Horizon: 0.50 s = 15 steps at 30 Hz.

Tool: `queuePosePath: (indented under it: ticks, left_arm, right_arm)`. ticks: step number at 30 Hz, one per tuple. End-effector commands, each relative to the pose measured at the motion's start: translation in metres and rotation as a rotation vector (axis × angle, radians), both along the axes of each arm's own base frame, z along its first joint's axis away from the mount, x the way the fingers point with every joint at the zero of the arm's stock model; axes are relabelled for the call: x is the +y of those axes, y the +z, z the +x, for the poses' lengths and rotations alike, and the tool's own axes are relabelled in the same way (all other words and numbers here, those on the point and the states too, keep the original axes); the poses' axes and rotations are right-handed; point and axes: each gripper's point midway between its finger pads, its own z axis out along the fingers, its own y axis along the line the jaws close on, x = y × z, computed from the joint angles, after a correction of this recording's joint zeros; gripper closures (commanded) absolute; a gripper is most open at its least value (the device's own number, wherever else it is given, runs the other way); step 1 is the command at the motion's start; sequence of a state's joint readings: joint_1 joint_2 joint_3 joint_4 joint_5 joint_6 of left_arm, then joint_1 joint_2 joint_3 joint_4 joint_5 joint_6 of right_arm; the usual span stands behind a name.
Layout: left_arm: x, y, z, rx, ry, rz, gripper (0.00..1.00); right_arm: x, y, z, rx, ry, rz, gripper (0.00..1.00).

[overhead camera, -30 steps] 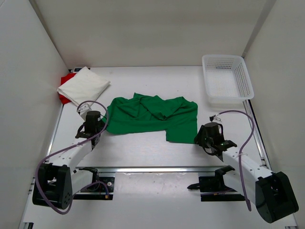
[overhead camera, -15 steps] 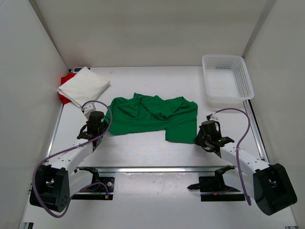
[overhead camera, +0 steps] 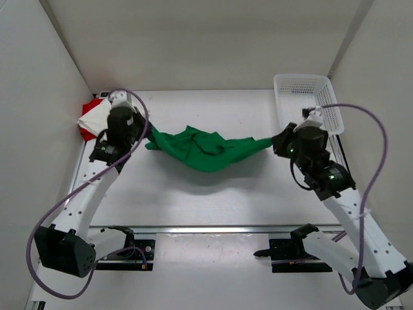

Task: Fold and stack the t-shirts
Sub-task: Flatten out the tshirt

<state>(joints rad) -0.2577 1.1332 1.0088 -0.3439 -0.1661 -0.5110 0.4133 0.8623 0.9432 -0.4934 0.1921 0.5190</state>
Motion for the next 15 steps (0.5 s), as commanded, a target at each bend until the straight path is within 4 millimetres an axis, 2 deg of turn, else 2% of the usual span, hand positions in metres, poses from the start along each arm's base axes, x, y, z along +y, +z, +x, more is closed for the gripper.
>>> queuePosePath:
  ticks: [1, 2, 3, 4, 5, 6, 7, 8, 9, 10, 11, 13, 15]
  left_arm:
    - [-0.005, 0.074, 0.001, -0.069, -0.109, -0.028, 1.0]
    - [0.003, 0.111, 0.003, -0.137, -0.087, -0.036, 1.0]
    - [0.004, 0.14, 0.002, -0.182, -0.099, -0.052, 1.0]
    - [0.01, 0.148, 0.004, -0.184, -0.09, -0.053, 1.0]
    - [0.015, 0.178, 0.002, -0.244, -0.08, -0.074, 1.0]
    - [0.023, 0.203, -0.001, -0.283, -0.076, -0.091, 1.0]
    - [0.028, 0.209, -0.002, -0.281, -0.068, -0.097, 1.0]
    - [0.035, 0.232, -0.008, -0.328, -0.057, -0.108, 1.0]
    - [0.041, 0.248, -0.01, -0.362, -0.045, -0.112, 1.0]
    - [0.043, 0.251, -0.011, -0.357, -0.037, -0.115, 1.0]
    - [0.054, 0.264, -0.014, -0.388, -0.005, -0.106, 1.0]
    - [0.063, 0.272, -0.015, -0.399, 0.034, -0.089, 1.0]
    - [0.065, 0.26, -0.009, -0.377, 0.053, -0.086, 1.0]
  right_arm:
    - [-0.02, 0.1, -0.009, -0.193, -0.064, -0.06, 1.0]
    - [-0.024, 0.114, -0.008, -0.215, -0.091, -0.082, 1.0]
    - [-0.029, 0.149, -0.011, -0.279, -0.12, -0.099, 1.0]
    - [-0.034, 0.187, -0.019, -0.339, -0.142, -0.106, 1.0]
    - [-0.031, 0.197, -0.011, -0.348, -0.151, -0.127, 1.0]
    - [-0.037, 0.236, -0.022, -0.413, -0.17, -0.123, 1.0]
    - [-0.03, 0.265, -0.024, -0.46, -0.148, -0.133, 1.0]
    - [-0.023, 0.274, -0.015, -0.462, -0.149, -0.156, 1.0]
    - [-0.019, 0.299, -0.018, -0.505, -0.153, -0.167, 1.0]
    - [-0.013, 0.325, -0.027, -0.568, -0.128, -0.153, 1.0]
    - [-0.005, 0.329, -0.021, -0.571, -0.148, -0.179, 1.0]
    - [0.015, 0.352, -0.022, -0.649, -0.17, -0.248, 1.0]
    - [0.024, 0.347, -0.006, -0.661, -0.199, -0.309, 1.0]
